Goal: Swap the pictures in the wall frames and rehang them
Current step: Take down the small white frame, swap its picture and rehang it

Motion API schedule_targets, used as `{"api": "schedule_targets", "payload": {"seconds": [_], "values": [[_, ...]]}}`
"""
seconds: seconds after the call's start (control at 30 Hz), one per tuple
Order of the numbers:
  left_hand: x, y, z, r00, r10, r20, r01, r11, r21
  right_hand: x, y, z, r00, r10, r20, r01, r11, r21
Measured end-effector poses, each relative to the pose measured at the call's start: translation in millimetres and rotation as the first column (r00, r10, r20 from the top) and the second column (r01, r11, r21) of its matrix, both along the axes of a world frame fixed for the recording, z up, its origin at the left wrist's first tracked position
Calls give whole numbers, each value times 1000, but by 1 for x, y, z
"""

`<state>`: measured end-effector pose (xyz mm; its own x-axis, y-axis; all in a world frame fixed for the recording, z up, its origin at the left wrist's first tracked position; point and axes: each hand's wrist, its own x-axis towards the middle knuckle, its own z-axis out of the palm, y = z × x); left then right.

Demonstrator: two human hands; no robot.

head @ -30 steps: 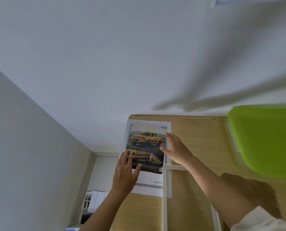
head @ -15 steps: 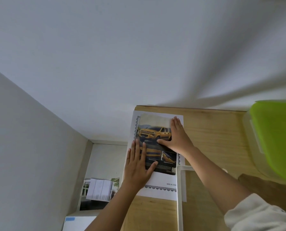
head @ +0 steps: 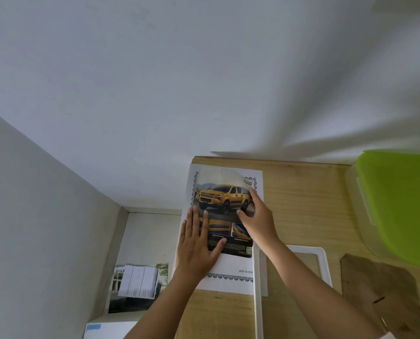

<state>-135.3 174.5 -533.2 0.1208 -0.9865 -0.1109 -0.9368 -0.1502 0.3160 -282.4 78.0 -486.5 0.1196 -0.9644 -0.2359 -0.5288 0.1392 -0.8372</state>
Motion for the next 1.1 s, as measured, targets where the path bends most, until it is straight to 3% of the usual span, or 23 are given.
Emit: {"api": "schedule_targets", "payload": {"seconds": [0.17, 0.37, 0.6, 0.7, 0.8, 0.97, 1.1], "values": [[1, 0, 0, 1000, -1, -9, 1, 1000, 0, -1, 17, -2, 982, -118, 149, 119, 993, 7], [3, 2, -3, 999, 6, -40, -7, 1000, -30, -7, 16, 5, 965, -156, 212, 145, 987, 66], [-4, -5, 32, 963, 111, -244, -135, 987, -84, -8, 0, 29, 912, -124, 391, 80, 989, 126], [-15, -16, 62, 826, 125, -550, -201, 976, -79, -14, 3, 46, 870, -87, 485, 24, 990, 136], [-29, -24, 88, 571, 73, -818, -175, 984, -34, -27, 10, 60, 821, -72, 567, -20, 988, 154], [-68, -10, 127, 264, 62, -963, -136, 990, 26, -56, 19, 95, 768, -1, 640, -125, 980, 152], [-95, 5, 141, 195, 91, -977, -184, 981, 54, -81, 27, 115, 818, 106, 566, -193, 977, 95]]}}
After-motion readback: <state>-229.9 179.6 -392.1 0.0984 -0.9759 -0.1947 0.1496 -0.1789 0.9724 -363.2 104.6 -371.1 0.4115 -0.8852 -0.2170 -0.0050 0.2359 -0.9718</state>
